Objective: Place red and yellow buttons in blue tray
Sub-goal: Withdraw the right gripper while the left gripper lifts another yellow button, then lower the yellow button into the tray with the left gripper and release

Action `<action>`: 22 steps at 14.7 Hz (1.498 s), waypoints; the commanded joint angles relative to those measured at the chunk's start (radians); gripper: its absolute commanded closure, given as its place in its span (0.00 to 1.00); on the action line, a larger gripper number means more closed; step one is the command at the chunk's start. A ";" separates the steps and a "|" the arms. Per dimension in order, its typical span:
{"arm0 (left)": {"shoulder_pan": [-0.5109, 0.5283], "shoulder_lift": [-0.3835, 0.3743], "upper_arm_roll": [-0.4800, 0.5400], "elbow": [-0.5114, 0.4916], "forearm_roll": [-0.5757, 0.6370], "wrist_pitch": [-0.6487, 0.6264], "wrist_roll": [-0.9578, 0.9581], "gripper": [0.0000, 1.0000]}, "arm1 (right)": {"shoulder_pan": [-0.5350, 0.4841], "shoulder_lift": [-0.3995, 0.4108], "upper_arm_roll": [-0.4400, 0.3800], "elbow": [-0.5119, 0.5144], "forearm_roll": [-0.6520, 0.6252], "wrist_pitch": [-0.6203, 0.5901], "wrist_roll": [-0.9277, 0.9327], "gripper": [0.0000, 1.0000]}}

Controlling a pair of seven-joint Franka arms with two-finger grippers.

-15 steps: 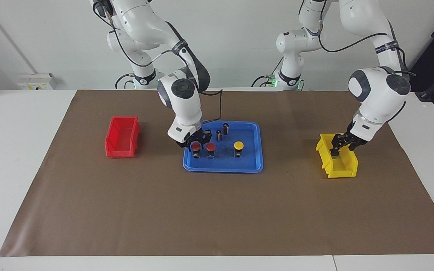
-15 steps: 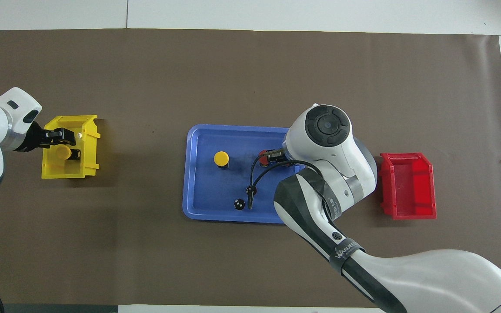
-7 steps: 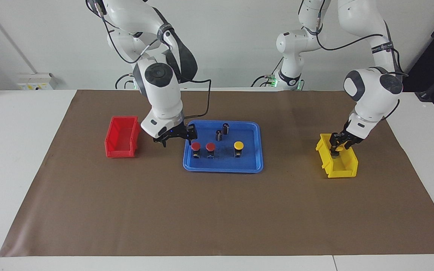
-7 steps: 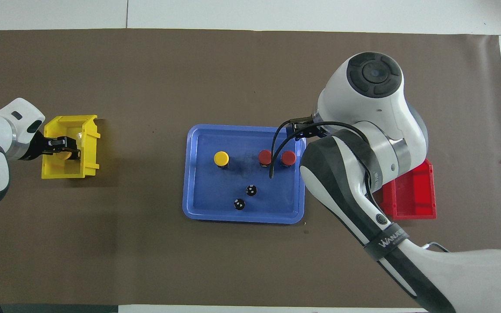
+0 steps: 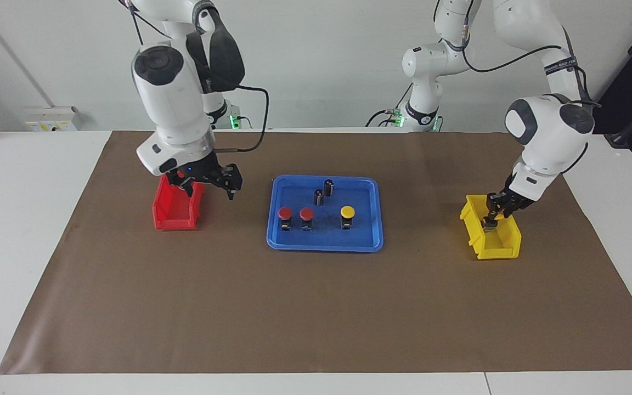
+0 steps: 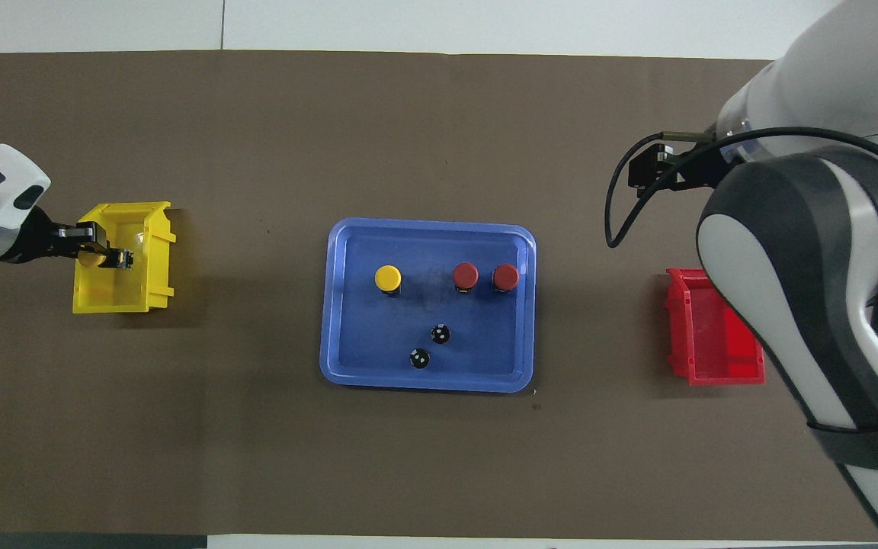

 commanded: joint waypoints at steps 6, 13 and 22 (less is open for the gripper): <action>-0.410 0.019 -0.009 0.040 -0.051 0.098 -0.551 0.99 | -0.108 -0.116 -0.104 -0.002 -0.006 -0.166 -0.325 0.00; -0.571 0.112 -0.007 -0.078 -0.058 0.303 -0.661 0.99 | 0.041 -0.128 -0.374 0.004 0.097 -0.204 -0.354 0.00; -0.576 0.085 -0.006 -0.191 -0.058 0.361 -0.651 0.99 | 0.062 -0.130 -0.410 -0.031 0.101 -0.209 -0.409 0.00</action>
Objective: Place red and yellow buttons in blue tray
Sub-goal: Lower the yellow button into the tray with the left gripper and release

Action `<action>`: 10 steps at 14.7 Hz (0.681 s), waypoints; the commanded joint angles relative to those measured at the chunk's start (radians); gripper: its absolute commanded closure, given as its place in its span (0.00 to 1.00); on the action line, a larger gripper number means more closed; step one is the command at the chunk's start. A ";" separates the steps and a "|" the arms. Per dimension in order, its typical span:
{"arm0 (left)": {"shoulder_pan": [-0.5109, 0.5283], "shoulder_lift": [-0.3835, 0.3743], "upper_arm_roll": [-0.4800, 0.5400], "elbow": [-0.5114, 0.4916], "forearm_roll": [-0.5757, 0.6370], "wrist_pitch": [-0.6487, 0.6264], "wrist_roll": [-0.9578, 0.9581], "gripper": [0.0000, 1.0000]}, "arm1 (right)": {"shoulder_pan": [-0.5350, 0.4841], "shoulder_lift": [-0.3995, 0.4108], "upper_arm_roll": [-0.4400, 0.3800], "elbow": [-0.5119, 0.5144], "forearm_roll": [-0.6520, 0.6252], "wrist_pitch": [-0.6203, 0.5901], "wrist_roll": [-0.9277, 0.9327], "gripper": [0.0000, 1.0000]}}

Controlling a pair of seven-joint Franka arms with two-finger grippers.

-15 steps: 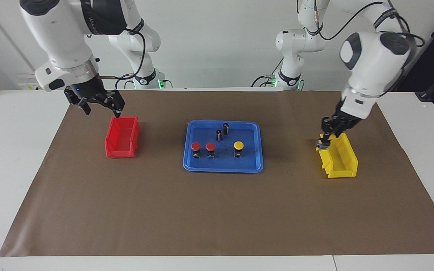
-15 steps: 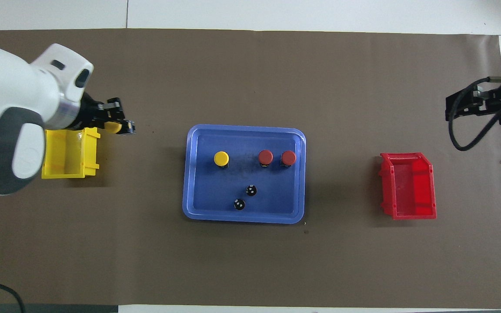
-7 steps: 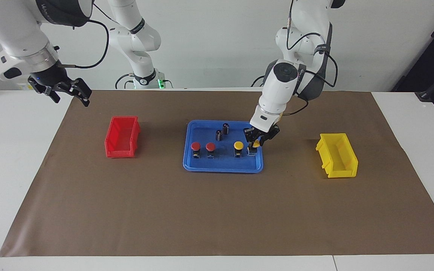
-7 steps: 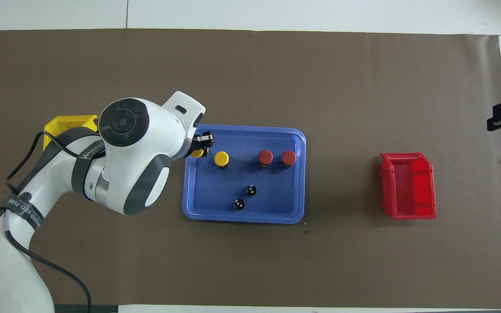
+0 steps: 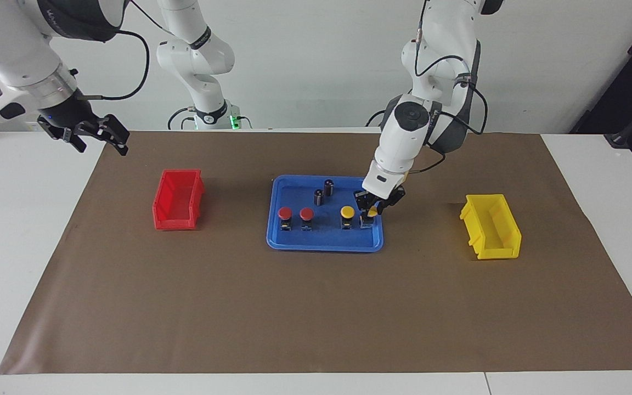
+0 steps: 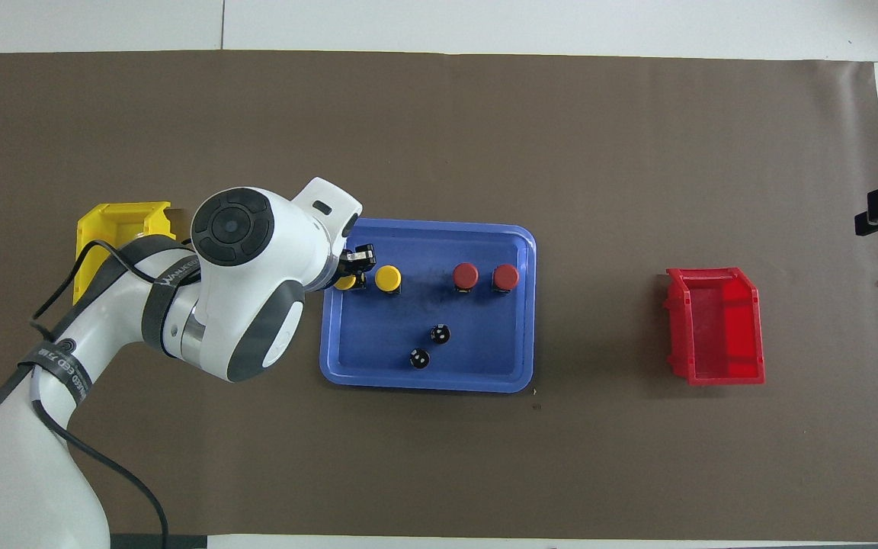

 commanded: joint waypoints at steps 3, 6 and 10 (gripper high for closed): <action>-0.017 -0.044 0.020 -0.065 -0.021 0.047 0.004 0.88 | 0.012 -0.023 -0.010 -0.033 0.012 -0.013 -0.027 0.00; -0.011 -0.044 0.020 -0.054 -0.021 0.040 0.003 0.26 | 0.013 -0.030 -0.010 -0.048 0.012 -0.011 -0.024 0.00; -0.002 -0.036 0.024 0.007 -0.010 -0.042 0.003 0.00 | 0.018 -0.032 0.003 -0.049 0.012 -0.013 -0.021 0.00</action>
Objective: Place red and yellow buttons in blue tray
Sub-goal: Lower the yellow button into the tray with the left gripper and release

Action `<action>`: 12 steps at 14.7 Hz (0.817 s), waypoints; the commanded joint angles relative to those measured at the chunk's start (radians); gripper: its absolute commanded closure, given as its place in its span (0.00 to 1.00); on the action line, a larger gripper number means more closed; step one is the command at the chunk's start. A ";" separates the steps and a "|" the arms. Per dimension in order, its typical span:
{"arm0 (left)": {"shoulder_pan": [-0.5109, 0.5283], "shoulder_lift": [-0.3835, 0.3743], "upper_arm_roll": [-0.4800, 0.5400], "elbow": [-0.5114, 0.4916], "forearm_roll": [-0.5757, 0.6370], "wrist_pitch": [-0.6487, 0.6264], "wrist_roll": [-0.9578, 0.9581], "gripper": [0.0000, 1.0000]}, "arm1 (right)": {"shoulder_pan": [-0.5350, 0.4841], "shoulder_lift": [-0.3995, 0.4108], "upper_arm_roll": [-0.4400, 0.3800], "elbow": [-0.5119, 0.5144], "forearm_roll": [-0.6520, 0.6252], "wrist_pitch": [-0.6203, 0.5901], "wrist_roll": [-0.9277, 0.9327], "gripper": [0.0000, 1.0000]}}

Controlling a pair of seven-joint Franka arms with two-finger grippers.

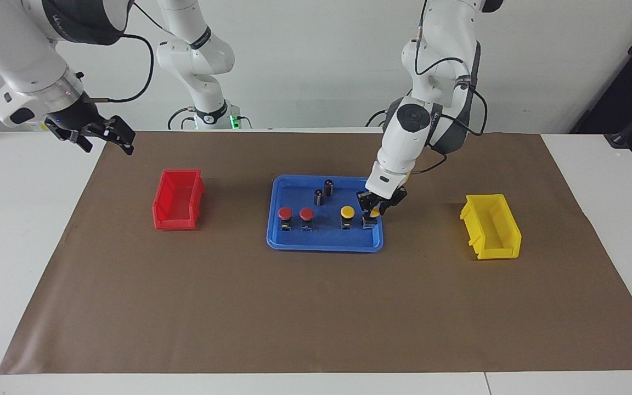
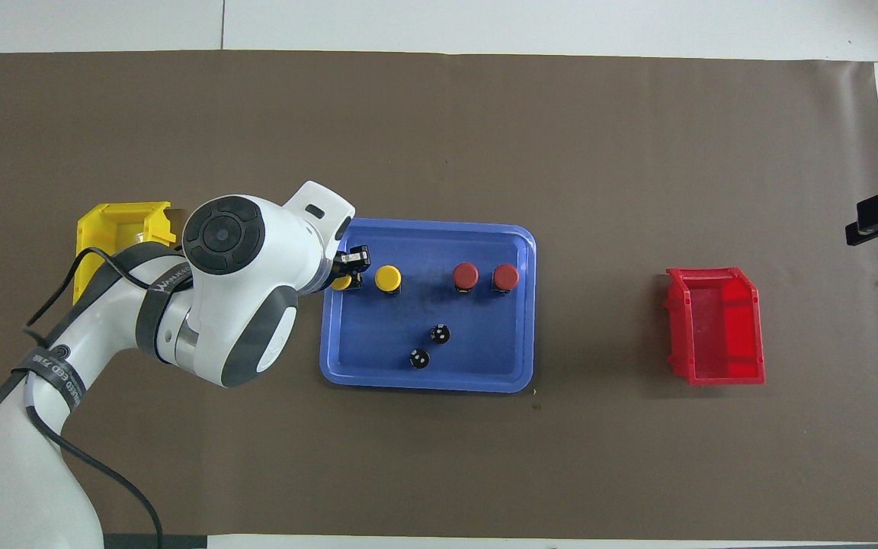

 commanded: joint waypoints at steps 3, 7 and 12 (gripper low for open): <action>-0.002 -0.025 0.014 0.022 -0.008 -0.064 0.000 0.00 | 0.008 -0.030 0.010 -0.035 0.011 0.003 -0.017 0.00; -0.003 -0.026 0.014 0.028 -0.008 -0.080 0.001 0.00 | 0.008 -0.030 0.010 -0.035 0.011 0.003 -0.016 0.00; 0.075 -0.043 0.015 0.238 -0.004 -0.420 0.126 0.00 | 0.006 -0.029 0.008 -0.035 0.011 0.014 -0.015 0.00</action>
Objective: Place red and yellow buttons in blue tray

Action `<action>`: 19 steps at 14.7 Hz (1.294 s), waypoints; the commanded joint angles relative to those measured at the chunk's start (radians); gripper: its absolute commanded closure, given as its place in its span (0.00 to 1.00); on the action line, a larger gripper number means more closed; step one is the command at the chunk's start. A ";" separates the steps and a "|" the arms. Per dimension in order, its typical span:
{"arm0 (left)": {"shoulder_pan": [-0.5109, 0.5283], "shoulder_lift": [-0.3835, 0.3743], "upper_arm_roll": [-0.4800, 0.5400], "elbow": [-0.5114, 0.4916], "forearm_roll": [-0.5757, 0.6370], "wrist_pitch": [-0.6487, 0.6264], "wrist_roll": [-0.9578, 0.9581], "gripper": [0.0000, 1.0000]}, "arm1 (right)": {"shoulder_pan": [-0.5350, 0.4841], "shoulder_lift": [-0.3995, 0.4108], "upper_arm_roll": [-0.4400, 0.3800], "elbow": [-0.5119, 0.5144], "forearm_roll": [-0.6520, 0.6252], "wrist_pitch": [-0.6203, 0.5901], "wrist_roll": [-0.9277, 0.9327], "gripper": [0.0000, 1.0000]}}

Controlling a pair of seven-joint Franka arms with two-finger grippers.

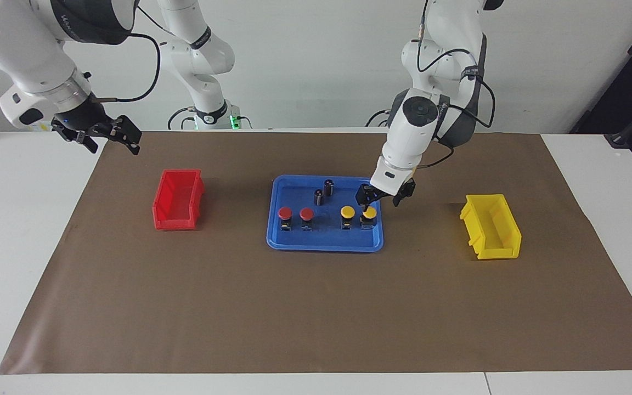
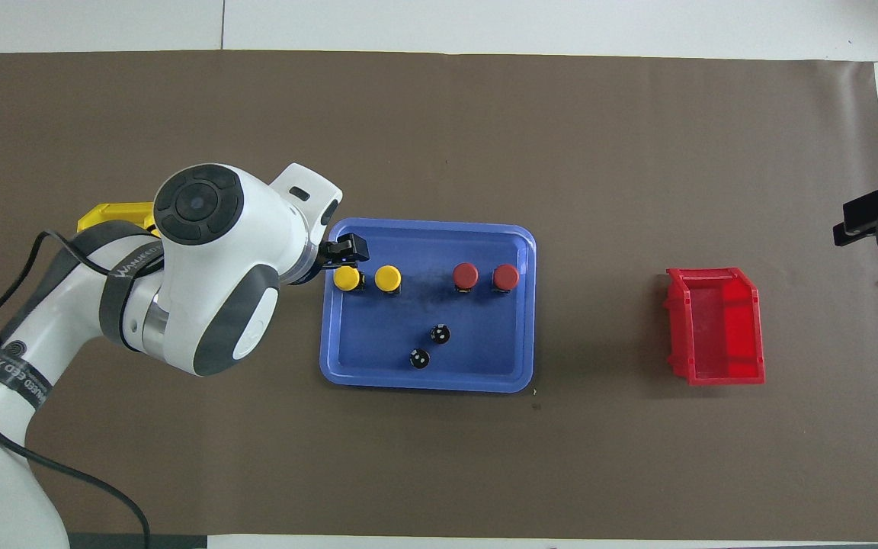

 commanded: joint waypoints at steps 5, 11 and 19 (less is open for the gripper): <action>0.226 -0.098 0.005 0.138 0.030 -0.239 0.402 0.00 | -0.009 -0.026 -0.001 -0.033 0.011 0.046 -0.013 0.00; 0.447 -0.163 0.005 0.151 0.039 -0.334 0.671 0.00 | -0.004 -0.027 0.001 -0.035 0.012 0.037 -0.015 0.00; 0.455 -0.205 -0.006 0.181 0.038 -0.375 0.676 0.00 | -0.004 -0.027 0.001 -0.035 0.012 0.037 -0.015 0.00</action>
